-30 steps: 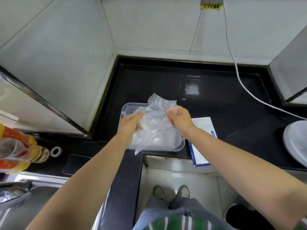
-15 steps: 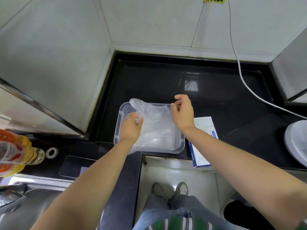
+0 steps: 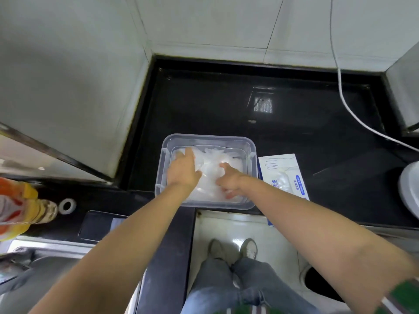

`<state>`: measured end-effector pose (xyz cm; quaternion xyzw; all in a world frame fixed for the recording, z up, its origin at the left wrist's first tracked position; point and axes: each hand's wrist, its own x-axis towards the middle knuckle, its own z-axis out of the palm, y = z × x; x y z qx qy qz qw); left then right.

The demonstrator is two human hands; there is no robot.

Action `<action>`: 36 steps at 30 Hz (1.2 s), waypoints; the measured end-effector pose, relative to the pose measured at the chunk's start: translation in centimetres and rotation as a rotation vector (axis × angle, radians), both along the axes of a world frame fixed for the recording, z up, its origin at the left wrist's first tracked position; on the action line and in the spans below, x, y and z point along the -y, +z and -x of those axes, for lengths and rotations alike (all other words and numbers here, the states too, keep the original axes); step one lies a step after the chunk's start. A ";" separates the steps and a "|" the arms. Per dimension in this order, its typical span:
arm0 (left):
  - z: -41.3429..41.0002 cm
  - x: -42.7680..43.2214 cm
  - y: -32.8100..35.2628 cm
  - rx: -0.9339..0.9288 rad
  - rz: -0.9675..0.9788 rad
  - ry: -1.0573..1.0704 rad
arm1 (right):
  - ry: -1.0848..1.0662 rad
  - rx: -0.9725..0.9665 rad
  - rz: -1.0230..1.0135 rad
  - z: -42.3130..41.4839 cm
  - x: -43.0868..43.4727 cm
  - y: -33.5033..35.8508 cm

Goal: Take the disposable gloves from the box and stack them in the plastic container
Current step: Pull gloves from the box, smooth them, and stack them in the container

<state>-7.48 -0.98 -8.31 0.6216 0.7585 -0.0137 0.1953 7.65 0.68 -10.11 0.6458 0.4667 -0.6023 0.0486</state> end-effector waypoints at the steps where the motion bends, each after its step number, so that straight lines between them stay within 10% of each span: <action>1: -0.2 -0.1 0.1 -0.104 -0.100 -0.061 | 0.008 0.008 0.010 0.1 -0.1 -0.4; 4: -2.5 -0.3 1.4 -0.156 -0.423 -0.293 | 0.073 0.065 -0.010 0.7 -0.3 -1.2; 11: -3.1 -1.1 -0.7 0.041 0.416 -0.137 | 0.125 0.130 -0.008 0.3 -0.5 -2.0; 25: -1.5 -1.6 -1.4 -0.067 0.172 -0.197 | 0.181 0.206 -0.041 0.4 0.3 -1.1; 28: -2.3 -1.0 -1.7 0.250 0.374 -0.122 | 0.177 0.206 -0.043 0.4 0.2 -0.8; 36: 0.3 -0.7 -1.2 0.022 0.491 -0.113 | 0.132 0.161 0.016 0.2 0.0 0.5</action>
